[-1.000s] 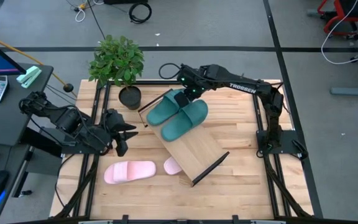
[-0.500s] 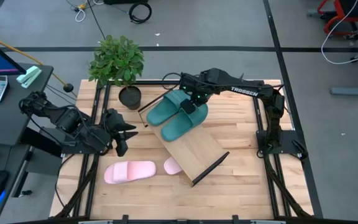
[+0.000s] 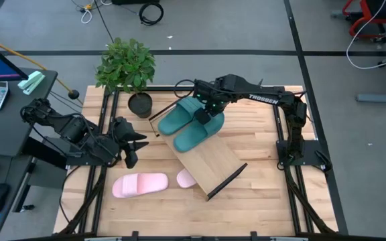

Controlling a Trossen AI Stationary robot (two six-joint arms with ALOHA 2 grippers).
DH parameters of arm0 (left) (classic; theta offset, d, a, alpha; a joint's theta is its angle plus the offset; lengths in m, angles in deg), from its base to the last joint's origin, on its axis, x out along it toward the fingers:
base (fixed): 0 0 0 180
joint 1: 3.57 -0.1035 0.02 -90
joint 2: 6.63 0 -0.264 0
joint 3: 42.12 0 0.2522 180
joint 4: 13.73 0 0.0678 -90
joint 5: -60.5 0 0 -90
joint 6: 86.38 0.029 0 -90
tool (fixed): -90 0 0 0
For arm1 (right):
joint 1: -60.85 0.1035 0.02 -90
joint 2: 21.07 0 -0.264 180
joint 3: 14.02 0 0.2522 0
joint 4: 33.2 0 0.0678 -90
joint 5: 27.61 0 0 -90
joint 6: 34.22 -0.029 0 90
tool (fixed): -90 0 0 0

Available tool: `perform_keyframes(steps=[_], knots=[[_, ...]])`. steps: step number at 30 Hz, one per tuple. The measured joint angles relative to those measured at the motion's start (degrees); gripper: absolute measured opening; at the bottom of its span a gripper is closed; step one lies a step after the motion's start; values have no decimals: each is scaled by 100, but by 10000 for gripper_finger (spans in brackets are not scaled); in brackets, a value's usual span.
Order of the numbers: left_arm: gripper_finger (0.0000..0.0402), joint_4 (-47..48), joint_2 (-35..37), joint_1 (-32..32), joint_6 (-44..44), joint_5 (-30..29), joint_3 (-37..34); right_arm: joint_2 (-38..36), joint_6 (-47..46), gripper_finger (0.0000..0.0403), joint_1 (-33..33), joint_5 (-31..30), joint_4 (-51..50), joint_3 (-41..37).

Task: Pick and place slides into the shelf
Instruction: Adjust the green slides on the shelf

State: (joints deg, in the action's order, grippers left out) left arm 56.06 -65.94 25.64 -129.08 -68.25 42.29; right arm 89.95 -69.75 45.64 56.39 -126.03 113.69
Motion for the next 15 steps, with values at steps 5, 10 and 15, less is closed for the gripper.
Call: perform_keyframes(steps=[5, 10, 15], knots=[[120, 16, 0, 0, 1, 0, 0, 0, 4, 0, -1, 146, 130, 0], [119, 55, 0, 0, 2, 0, 0, 0, 4, 0, 13, 174, 147, 0], [115, 77, 0, 0, 1, 1, 0, 0, 67, 6, 22, 97, 146, 0]])
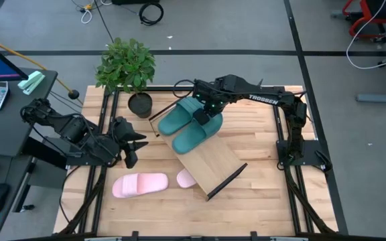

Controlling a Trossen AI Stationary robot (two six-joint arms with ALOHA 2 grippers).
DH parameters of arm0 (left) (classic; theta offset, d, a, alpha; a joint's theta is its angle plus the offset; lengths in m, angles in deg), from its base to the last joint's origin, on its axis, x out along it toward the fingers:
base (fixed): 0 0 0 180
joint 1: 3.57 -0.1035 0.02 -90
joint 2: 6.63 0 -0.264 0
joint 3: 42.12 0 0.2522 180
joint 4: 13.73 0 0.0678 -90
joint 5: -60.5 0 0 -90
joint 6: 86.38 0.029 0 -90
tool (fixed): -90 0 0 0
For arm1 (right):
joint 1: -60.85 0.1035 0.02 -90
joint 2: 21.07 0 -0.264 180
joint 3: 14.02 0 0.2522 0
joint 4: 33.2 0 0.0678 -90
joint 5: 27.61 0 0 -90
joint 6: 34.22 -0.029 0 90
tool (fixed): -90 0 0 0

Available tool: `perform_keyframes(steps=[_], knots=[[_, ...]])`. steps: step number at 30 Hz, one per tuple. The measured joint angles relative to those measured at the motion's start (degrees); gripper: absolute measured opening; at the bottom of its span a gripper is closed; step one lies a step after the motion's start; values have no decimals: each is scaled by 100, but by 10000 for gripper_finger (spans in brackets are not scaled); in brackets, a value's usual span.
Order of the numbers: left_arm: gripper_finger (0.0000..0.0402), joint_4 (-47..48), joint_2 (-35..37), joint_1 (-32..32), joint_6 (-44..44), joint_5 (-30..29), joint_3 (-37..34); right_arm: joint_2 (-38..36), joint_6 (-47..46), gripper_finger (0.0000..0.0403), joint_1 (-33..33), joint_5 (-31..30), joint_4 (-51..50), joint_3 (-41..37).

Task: Pick and place slides into the shelf
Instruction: Adjust the green slides on the shelf, then put the right pink slide slipper on the shelf

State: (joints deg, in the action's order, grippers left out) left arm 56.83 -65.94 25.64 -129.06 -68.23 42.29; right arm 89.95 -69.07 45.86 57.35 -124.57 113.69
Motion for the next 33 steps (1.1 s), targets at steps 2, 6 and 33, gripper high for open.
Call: perform_keyframes(steps=[2, 6, 33], knots=[[115, 30, 0, 0, -1, 1, 0, 0, 99, 14, 2, -9, -20, 0], [118, 74, 0, 1, -1, -1, 0, -81, 169, 37, -6, -199, -104, 0], [122, 89, 2, 0, -10, -23, 0, -3342, -2456, 70, 1712, -856, -1081, -2190]])
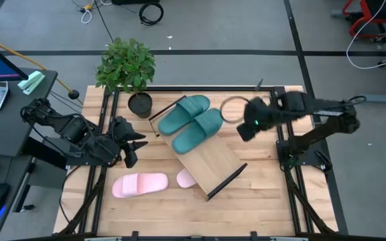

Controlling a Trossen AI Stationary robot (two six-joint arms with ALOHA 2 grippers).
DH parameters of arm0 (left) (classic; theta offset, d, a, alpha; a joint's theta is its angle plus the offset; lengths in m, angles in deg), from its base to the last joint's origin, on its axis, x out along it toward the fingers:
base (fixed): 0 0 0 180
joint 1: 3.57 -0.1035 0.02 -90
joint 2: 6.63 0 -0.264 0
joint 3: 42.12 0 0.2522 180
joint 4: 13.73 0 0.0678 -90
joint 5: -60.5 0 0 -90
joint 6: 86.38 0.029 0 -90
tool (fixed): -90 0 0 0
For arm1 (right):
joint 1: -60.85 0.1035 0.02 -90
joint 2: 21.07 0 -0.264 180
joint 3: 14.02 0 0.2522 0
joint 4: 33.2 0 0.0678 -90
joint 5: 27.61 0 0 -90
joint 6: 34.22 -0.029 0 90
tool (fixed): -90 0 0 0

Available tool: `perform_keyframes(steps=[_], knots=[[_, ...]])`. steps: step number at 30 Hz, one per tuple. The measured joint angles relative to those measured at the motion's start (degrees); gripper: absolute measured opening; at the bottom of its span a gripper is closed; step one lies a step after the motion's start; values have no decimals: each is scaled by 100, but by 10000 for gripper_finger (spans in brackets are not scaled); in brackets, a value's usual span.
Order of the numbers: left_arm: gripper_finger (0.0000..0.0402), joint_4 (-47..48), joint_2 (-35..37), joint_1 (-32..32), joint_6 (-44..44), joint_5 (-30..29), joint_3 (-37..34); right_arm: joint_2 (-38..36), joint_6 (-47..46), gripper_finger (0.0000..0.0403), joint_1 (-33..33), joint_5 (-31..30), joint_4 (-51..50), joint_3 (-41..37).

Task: Pick and place slides into the shelf
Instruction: Put the right pink slide slipper on the shelf

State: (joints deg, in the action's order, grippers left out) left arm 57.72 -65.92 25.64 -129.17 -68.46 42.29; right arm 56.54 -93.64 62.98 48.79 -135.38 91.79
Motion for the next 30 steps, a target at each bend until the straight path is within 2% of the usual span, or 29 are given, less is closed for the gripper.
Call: perform_keyframes(steps=[9, 14, 19, 22, 26, 30], knots=[[118, 0, 0, 0, 2, 0, 0, -926, -1825, 71, 1447, -325, 636, -1840], [113, 0, 0, 1, 4, 2, 0, -1304, -2329, 71, 1911, -339, 1131, -2712], [113, 0, 0, 0, -26, 28, 0, -1626, -2354, 71, 2022, -337, 1757, -3515], [117, 0, -29, 0, -198, 346, 0, -1801, -2350, 71, 2020, -333, 2037, -3853], [128, -4, -222, 60, -787, 705, -2, -1985, -2347, 71, 2015, -348, 2125, -4057], [144, -4, -684, 105, -1431, 723, 0, -2132, -2351, 71, 2015, -408, 2124, -4087]])
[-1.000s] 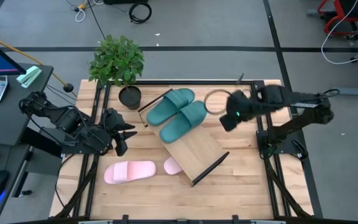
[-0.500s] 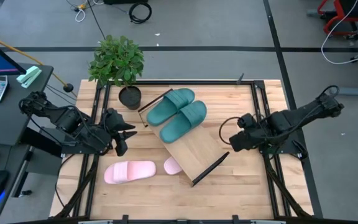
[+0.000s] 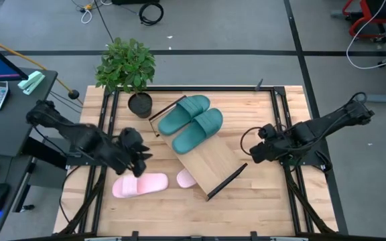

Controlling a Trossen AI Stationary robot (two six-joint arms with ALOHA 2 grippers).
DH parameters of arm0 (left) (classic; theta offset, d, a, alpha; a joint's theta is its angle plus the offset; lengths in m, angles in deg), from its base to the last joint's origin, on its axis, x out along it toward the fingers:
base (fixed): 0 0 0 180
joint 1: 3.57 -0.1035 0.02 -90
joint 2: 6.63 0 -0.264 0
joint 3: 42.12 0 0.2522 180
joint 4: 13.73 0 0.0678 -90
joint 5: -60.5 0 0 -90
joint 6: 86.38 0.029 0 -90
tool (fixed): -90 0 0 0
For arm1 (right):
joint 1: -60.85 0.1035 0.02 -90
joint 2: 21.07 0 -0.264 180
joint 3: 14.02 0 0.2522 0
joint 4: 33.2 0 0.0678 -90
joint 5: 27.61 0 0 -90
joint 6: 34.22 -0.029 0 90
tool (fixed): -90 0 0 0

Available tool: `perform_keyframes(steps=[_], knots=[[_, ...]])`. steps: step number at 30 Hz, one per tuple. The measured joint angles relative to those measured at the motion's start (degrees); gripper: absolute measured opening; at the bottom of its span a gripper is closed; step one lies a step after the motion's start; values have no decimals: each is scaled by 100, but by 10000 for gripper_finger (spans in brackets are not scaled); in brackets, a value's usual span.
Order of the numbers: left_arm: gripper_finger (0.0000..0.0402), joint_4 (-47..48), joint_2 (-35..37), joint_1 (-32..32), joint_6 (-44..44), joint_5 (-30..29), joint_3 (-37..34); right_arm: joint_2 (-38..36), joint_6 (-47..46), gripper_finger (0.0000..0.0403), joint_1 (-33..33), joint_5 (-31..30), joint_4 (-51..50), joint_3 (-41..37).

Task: Pick and place slides into the shelf
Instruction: Put the right pink slide slipper on the shelf

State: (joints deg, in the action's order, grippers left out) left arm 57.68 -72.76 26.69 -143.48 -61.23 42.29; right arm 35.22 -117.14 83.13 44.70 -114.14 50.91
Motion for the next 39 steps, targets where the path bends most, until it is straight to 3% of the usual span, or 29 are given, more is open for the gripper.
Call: perform_keyframes(steps=[6, 13, 22, 27, 31, 34, 39], knots=[[159, 0, -912, -4, -706, 275, 0, -174, -110, 71, -2, -144, -24, 120], [148, -146, -1664, 215, -1862, 377, -2, -403, 25, 69, -2, -302, -90, 136], [118, -1286, -2356, 707, -4241, -503, -2, -638, 1077, 69, -3, -381, -96, 138], [115, -1668, -2892, 956, -5694, -541, -2, -722, 1554, 69, -2, -387, -95, 138], [119, -1941, -3322, 1228, -6964, -1056, -2, -730, 1882, 69, -4, -451, -96, 138], [131, -2588, -3585, 1285, -6940, -1262, -2, -730, 2003, 69, -2, -453, -94, 138], [158, -3437, -3926, 1340, -6546, -2425, -2, -759, 2014, 69, -4, -453, -94, 138]])
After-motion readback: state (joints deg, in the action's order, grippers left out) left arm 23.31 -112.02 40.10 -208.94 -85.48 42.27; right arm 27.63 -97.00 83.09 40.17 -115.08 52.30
